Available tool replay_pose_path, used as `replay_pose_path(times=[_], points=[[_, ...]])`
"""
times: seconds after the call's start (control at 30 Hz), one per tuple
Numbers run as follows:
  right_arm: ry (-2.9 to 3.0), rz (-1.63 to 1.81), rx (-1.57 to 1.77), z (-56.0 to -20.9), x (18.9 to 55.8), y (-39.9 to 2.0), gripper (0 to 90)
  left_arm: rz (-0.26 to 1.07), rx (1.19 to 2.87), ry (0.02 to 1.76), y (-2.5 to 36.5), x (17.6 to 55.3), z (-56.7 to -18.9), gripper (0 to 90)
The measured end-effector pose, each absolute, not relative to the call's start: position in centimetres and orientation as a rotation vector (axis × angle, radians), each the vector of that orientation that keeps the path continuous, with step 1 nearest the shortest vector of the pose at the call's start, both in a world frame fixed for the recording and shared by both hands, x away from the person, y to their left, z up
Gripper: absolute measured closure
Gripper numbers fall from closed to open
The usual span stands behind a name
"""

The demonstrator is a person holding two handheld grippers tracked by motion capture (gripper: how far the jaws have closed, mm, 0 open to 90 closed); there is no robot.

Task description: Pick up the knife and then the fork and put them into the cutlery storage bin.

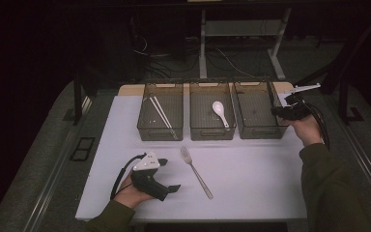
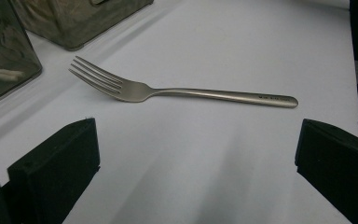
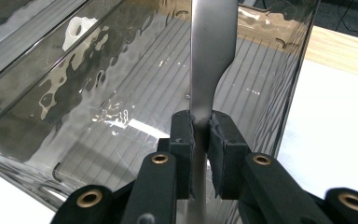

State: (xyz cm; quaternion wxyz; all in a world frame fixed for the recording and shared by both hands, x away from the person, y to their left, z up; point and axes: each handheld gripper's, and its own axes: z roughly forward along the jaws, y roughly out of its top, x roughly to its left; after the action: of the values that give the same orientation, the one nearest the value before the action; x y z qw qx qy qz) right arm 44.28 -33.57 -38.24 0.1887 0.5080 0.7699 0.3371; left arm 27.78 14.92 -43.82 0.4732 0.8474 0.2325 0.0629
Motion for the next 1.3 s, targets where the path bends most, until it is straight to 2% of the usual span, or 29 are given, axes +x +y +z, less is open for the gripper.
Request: replay_pose_path(times=[0.4,0.53,0.73,0.83,1.0,1.13,1.3], points=[[2.238,0.846,1.386,-38.9,45.3,-31.7,78.3,0.15,2.074,0.568,14.9,27.8,-43.8,0.0],[2.24,0.843,1.405,-39.0,45.5,-31.3,66.0,0.149,2.073,0.565,14.9,27.8,-43.8,0.0],[2.23,0.914,1.435,-38.5,45.0,-31.7,54.6,0.147,2.076,0.566,14.9,27.8,-43.8,0.0],[2.226,0.995,1.45,-37.7,44.4,-32.0,47.5,0.148,2.078,0.567,14.9,27.8,-43.8,0.0],[2.253,1.031,1.439,-36.2,42.4,-31.5,42.6,0.147,2.082,0.563,14.9,27.7,-43.8,0.0],[2.298,1.066,1.399,-35.4,40.3,-30.6,39.7,0.152,2.083,0.563,14.9,27.7,-43.8,0.0],[2.343,1.099,1.343,-34.8,37.8,-29.2,40.4,0.157,2.086,0.563,14.8,27.7,-43.8,0.0]])
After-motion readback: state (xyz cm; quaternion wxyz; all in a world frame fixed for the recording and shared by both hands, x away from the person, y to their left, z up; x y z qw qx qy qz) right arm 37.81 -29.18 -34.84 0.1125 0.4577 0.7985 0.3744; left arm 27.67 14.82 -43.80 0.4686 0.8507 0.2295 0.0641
